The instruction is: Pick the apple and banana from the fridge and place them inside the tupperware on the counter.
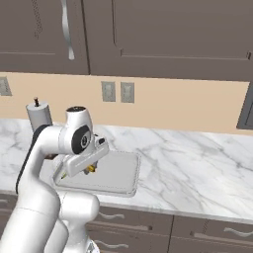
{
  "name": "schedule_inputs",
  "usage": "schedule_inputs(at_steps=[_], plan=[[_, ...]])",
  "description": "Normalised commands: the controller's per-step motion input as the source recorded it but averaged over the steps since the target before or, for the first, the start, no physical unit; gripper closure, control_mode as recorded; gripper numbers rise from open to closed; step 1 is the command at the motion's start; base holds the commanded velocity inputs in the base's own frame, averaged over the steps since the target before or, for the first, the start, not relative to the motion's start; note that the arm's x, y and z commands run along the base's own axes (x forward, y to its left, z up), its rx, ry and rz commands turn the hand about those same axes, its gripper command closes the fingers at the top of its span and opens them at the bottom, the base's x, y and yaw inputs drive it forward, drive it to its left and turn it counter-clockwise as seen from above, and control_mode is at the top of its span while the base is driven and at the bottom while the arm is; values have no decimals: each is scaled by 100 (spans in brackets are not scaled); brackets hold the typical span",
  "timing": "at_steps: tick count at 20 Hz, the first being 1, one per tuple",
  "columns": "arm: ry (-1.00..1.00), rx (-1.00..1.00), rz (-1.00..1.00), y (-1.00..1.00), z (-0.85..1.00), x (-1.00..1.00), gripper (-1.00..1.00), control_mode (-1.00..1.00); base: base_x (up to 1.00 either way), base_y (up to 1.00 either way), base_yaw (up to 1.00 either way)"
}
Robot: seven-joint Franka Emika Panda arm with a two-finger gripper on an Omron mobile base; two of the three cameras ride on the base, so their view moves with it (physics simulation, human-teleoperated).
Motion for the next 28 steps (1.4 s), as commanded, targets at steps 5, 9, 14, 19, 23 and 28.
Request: schedule_inputs(at_steps=[5, 9, 14, 19, 23, 28], plan=[[15, 0, -10, 0, -32, 44, 100, -100, 0, 0, 0], [0, 0, -2, 0, -33, 36, 100, -100, 0, 0, 0], [-6, -4, 0, 0, -43, 32, 100, -100, 0, 0, 0], [-15, -10, 0, 0, -41, 23, 100, -100, 0, 0, 0], [-17, -10, 0, 0, -36, 18, 100, -100, 0, 0, 0], [-6, -8, 0, 0, -37, 17, 100, -100, 0, 0, 0]])
